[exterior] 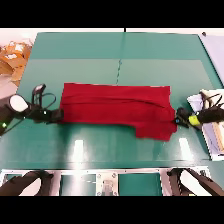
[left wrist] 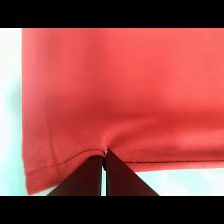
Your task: Fold the shirts.
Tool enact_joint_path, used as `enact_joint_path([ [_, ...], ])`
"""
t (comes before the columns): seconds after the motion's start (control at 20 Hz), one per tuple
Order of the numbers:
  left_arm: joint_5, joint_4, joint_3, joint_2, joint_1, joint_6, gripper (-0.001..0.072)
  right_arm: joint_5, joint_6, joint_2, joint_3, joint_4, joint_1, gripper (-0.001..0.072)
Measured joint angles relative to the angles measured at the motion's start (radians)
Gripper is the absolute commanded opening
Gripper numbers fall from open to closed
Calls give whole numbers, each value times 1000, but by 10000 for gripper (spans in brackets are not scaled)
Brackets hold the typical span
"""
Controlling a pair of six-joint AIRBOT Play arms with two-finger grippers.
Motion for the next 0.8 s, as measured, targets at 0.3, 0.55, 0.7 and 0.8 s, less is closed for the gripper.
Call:
enact_joint_path([
  [0.3, 56, -38, 265, -236, 0, 34, 18, -127, -19, -209, 256, 81, 50, 14],
  [0.55, 163, -142, 468, -506, 1, 82, 183, -235, -21, -486, 453, 107, 113, 14],
  [0.7, 230, -193, 561, -626, 2, 95, 702, -271, -21, -623, 546, 116, 139, 121],
  [0.8, 254, -215, 607, -662, 7, 100, 718, -276, -23, -674, 598, 116, 140, 419],
])
